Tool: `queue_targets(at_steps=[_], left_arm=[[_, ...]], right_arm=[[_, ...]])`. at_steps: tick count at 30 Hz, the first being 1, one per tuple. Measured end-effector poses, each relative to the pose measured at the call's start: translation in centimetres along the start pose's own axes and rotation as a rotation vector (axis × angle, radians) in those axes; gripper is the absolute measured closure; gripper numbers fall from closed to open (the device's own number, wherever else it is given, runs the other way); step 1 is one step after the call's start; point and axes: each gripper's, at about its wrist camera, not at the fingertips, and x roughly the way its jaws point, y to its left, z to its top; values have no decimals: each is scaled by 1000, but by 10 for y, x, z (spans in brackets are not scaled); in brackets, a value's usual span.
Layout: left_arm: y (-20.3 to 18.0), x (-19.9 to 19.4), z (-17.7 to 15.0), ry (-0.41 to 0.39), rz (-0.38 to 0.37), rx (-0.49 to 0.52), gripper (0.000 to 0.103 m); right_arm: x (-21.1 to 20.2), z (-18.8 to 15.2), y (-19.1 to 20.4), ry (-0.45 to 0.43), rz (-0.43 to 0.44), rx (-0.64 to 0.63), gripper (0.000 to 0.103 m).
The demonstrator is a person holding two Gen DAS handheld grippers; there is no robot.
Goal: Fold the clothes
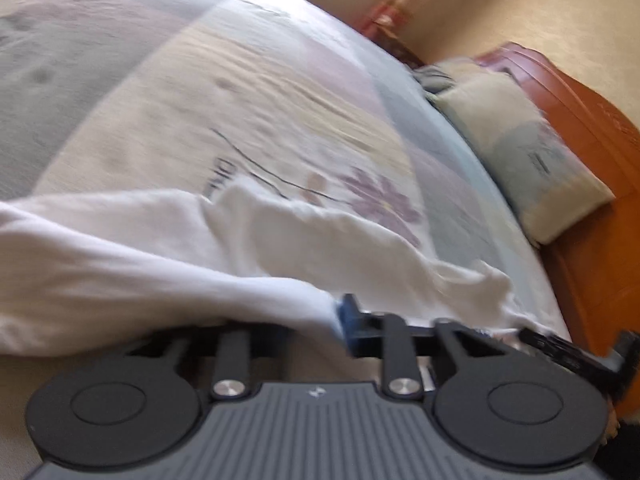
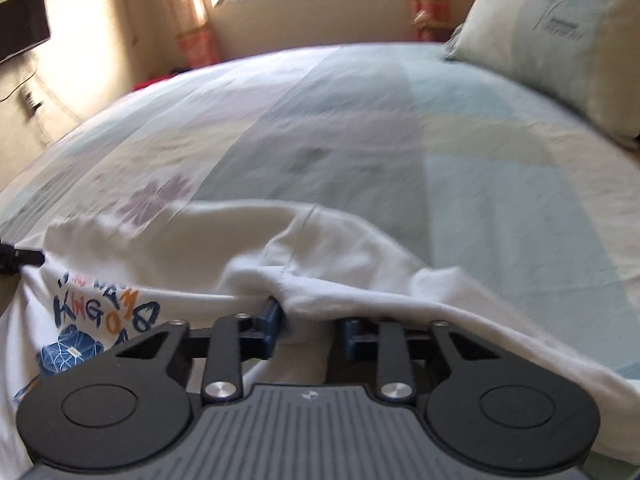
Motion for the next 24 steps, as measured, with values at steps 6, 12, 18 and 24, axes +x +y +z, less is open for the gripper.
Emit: queue_targets(at_steps=[6,12,18,24], left_arm=[[-10,-2,19,-84,36,11,80],[-8,-9,0,29,90,20,55],[-5,-58,-49,102,71,11,44],[-16,-89,-95,154,85,75,39]], right_arm=[[-21,-7,-6,21,28,75,69],[-43,-13,-13,43,56,151,61],[-90,-57,-15,130,105,247,44],[-129,-126,-11,257,122,353,41]])
